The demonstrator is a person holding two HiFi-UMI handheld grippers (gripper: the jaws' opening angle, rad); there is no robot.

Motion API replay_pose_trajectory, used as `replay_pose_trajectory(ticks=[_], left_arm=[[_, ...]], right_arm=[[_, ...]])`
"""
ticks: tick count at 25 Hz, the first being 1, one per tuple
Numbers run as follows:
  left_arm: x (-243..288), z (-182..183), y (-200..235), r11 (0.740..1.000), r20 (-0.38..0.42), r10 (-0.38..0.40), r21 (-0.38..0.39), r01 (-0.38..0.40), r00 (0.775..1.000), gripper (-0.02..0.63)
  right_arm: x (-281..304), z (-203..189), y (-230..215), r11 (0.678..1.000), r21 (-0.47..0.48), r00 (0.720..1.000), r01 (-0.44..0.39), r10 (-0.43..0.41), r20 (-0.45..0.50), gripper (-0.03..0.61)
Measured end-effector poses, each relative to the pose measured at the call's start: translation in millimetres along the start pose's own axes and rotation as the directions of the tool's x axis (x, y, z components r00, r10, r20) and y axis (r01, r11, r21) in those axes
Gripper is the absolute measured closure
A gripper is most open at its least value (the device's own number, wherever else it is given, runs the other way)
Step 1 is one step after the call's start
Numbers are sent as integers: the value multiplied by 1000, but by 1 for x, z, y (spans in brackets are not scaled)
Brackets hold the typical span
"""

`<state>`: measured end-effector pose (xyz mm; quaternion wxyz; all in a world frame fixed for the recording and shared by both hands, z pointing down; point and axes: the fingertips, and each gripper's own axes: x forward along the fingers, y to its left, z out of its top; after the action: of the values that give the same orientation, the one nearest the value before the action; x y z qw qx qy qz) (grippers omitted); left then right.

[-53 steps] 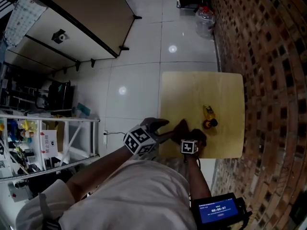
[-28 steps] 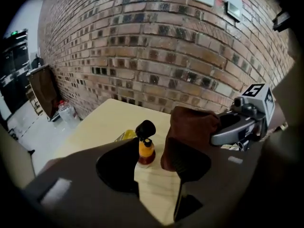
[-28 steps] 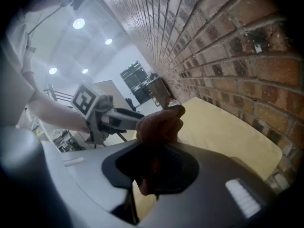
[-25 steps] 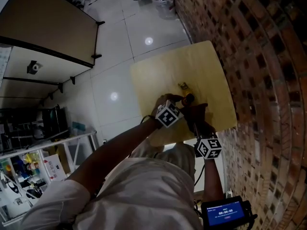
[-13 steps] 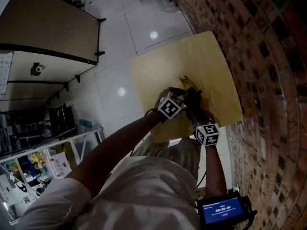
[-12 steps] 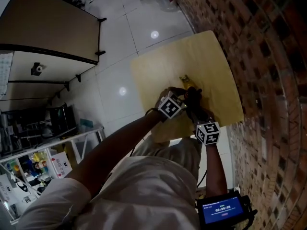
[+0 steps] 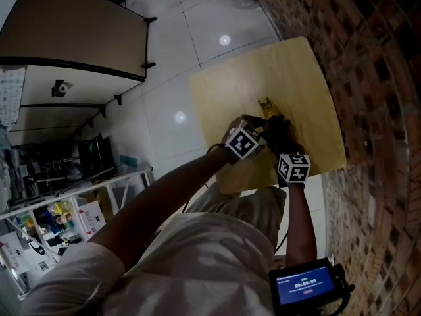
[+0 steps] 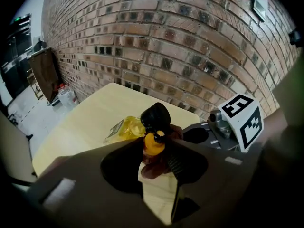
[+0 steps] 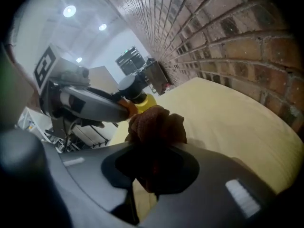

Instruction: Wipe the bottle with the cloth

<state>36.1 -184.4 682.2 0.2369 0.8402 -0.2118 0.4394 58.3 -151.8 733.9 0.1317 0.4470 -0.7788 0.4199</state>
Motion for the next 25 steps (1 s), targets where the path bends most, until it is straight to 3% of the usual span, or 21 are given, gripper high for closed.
replay_pose_trajectory(ticks=[4, 9, 11, 14, 17, 19, 22, 25], left_arm=[[-1, -1, 2, 1000, -5, 2, -15, -3, 1000, 456], [0, 5, 2, 996, 30, -3, -87, 5, 1000, 454], [-3, 9, 4, 991, 50, 11, -132, -5, 999, 453], [-2, 7, 4, 975, 42, 51, -220, -41, 998, 451], [1, -3, 6, 936, -1, 93, -342, -88, 996, 449], [1, -4, 7, 888, -6, 97, -452, -89, 995, 448], [3, -1, 7, 828, 0, 101, -554, -84, 995, 446], [8, -2, 6, 813, -24, 92, -575, -89, 995, 446]], right_arm=[[21, -22, -23, 995, 46, 992, 84, -79, -96, 511], [43, -42, -43, 990, 23, 970, 141, -133, -205, 512], [40, -41, -41, 989, 53, 974, 136, -124, -191, 511], [14, -38, -26, 990, 119, 994, 69, -58, -94, 511], [-16, -35, 12, 992, 103, 997, -72, 71, 16, 511], [-23, -28, 40, 988, 74, 989, -138, 134, 61, 511], [-13, -15, 55, 987, 64, 985, -145, 138, 103, 511], [7, -6, 45, 991, 65, 988, -114, 106, 108, 511]])
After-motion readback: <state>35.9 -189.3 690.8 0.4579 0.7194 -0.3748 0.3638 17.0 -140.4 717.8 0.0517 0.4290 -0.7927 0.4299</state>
